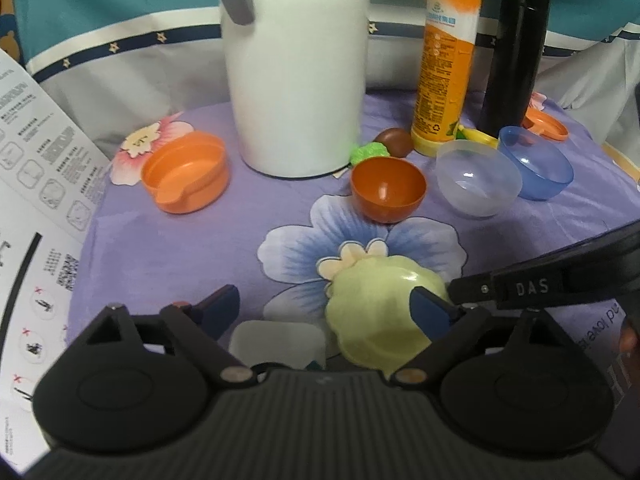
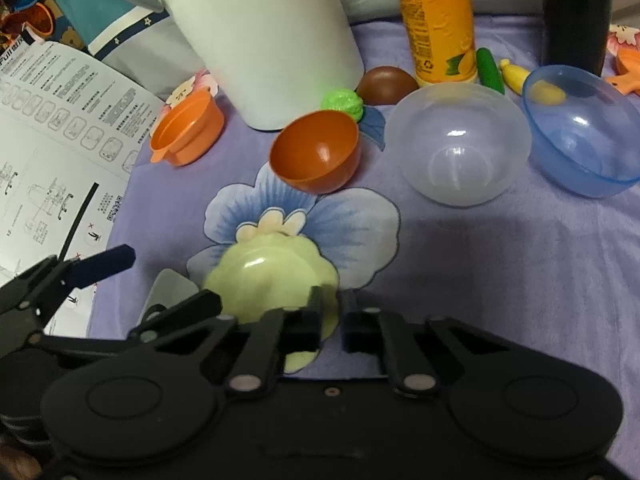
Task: Organize plates and bowls
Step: 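Lift the yellow plate with both tools and carry it toward the stacked plates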
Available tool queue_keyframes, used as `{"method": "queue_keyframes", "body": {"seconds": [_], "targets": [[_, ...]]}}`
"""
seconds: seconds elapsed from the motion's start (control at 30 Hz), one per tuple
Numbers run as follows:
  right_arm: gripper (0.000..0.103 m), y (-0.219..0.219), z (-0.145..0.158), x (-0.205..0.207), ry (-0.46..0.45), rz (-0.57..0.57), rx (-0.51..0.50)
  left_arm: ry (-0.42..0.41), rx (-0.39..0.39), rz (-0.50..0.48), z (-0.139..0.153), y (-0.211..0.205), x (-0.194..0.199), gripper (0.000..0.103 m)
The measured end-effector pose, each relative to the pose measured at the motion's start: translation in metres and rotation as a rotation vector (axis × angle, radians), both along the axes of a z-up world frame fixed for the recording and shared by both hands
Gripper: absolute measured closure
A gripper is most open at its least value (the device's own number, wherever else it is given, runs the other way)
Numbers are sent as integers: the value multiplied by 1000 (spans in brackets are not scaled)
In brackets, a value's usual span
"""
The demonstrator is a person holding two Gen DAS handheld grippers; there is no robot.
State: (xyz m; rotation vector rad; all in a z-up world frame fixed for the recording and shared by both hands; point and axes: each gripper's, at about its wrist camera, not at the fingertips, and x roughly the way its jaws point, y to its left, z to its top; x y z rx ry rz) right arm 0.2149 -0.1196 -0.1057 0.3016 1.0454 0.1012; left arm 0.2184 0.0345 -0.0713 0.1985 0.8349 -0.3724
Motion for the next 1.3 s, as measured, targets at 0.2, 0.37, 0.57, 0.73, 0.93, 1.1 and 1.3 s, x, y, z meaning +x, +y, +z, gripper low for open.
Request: {"method": "queue_keyframes", "body": {"seconds": [0.2,0.37,0.57,0.73,0.93,1.1,1.3], "targets": [[102,-24,-1,-4,16,-31,14,64,6,-64,-12,-20,6,30],[94,-36,-1,-5,27,-47,81,115,25,-94,-21,-30,9,36],[91,-37,-3,-5,25,-56,119,176,-60,-154,-22,-37,10,56],[70,-42,0,-10,15,-76,120,140,-43,-140,-18,-41,6,52],[67,-35,3,-8,-6,-53,111,125,-26,-78,-14,-21,18,47],[72,-16,-2,-2,0,-18,120,166,-23,-94,-22,-17,26,52],[76,-17,-3,-5,2,-27,109,185,-50,-136,-27,-28,21,59]]}}
